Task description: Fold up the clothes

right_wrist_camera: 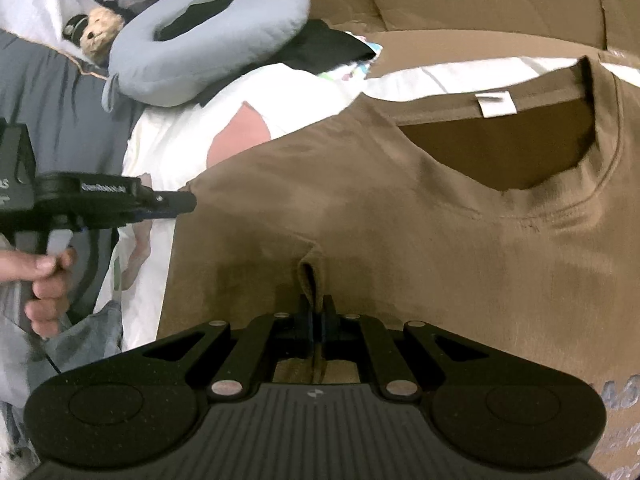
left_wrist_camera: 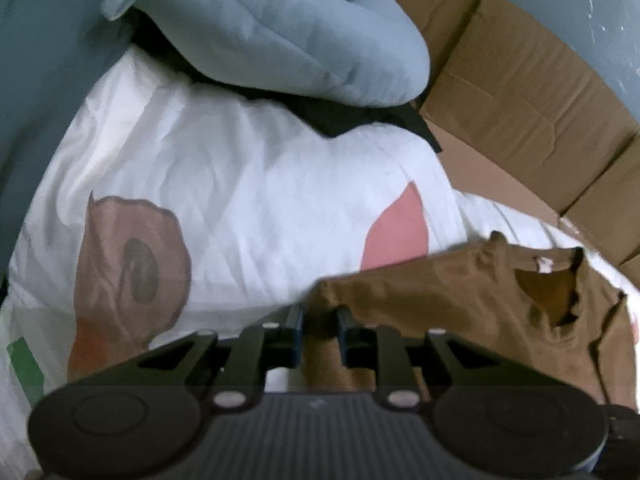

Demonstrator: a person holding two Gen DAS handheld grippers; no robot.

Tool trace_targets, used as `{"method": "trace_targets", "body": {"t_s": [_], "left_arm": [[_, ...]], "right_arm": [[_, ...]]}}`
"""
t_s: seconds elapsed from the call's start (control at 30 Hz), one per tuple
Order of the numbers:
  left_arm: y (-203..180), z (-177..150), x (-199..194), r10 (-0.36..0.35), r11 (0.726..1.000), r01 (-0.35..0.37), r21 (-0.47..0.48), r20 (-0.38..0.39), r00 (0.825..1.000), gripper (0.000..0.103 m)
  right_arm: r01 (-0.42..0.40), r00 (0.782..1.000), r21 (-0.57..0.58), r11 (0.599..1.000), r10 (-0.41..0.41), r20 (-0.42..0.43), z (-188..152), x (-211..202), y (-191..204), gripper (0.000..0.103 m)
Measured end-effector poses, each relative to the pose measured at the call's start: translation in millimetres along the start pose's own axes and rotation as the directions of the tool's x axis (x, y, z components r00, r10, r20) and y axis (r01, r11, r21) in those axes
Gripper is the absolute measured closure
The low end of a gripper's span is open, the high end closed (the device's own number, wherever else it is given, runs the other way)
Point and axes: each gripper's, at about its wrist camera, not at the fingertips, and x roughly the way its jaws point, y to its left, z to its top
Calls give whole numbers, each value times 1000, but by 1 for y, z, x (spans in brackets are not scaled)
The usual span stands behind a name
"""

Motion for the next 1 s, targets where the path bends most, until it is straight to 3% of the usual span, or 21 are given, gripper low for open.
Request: {"method": "trace_targets", "body": {"t_s": [0.3, 0.4, 0.47, 0.6, 0.7, 0.77, 1.0], "left_arm": [[-8, 2, 2, 62, 997, -62, 52, 10, 998, 89], [-12, 3, 2, 69, 997, -69, 35, 8, 998, 87], [-13, 1, -5, 72, 997, -73, 34, 13, 997, 81], [-11, -7, -27, 61, 997, -62, 42, 21, 998, 81], [-12, -20, -46, 49, 997, -50, 61, 18, 999, 80], [-13, -30, -59, 37, 997, -38, 73, 17, 999, 78], [-17, -76, -98, -4, 998, 2, 68, 18, 1000, 77]], "right_arm": [[-8, 998, 177, 984, 19, -63, 9, -6, -18, 102], [54, 998, 168, 984, -47, -44, 12, -7, -23, 99], [52, 998, 184, 981, -48, -30, 12, -9, -29, 99], [59, 998, 172, 983, -59, -8, 13, -20, -32, 100], [22, 1000, 181, 983, -19, -19, 10, -27, -31, 93], [-13, 999, 195, 981, 20, -33, 5, -29, -30, 78], [-94, 989, 215, 972, 116, -88, -21, -36, -22, 76]]}}
